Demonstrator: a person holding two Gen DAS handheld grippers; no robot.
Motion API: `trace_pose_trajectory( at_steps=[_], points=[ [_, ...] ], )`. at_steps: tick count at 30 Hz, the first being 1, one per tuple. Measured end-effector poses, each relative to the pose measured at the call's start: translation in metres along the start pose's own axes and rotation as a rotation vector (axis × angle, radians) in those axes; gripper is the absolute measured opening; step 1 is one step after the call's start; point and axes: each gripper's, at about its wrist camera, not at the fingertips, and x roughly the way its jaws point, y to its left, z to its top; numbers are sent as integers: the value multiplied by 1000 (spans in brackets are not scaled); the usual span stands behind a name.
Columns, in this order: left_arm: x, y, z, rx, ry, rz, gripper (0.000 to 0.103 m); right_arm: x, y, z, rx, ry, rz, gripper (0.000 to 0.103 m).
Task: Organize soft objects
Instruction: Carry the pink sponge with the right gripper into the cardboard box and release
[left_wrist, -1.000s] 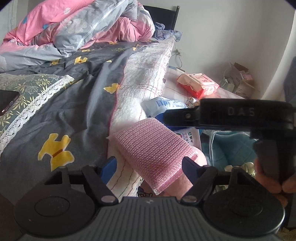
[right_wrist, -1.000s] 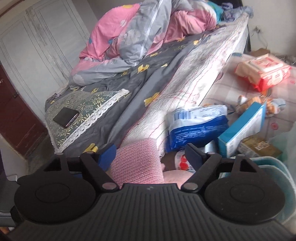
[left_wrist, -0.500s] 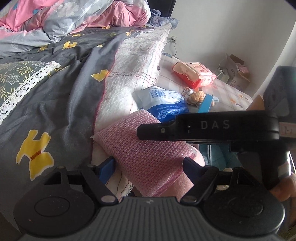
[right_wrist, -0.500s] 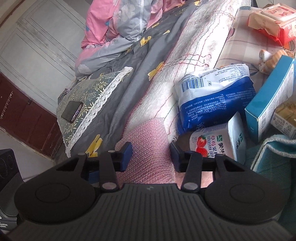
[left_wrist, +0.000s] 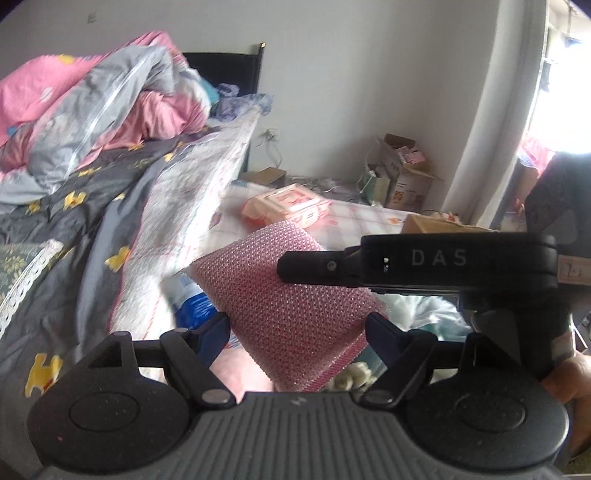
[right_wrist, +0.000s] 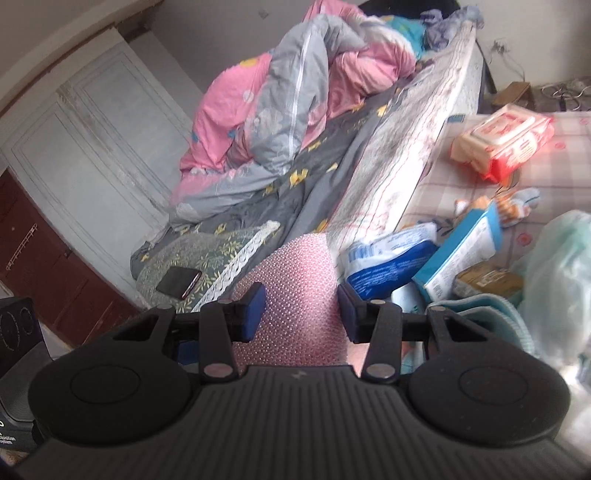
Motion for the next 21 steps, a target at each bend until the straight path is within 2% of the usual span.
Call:
trace_pose_trajectory(
  at_steps=[7, 13, 17, 21],
  points=[
    [48, -105, 43, 150, -1, -204, 82, -117, -67, 22, 67, -179, -135, 41],
    [128, -186, 70, 247, 90, -339, 82, -188, -164, 42, 205, -248, -276, 41],
    [193, -221, 84, 277, 181, -365, 82, -200, -234, 54, 314, -237, -328, 41],
    [247, -239, 93, 302, 229, -319, 82, -193, -304, 64, 455, -213, -316, 41]
  ],
)
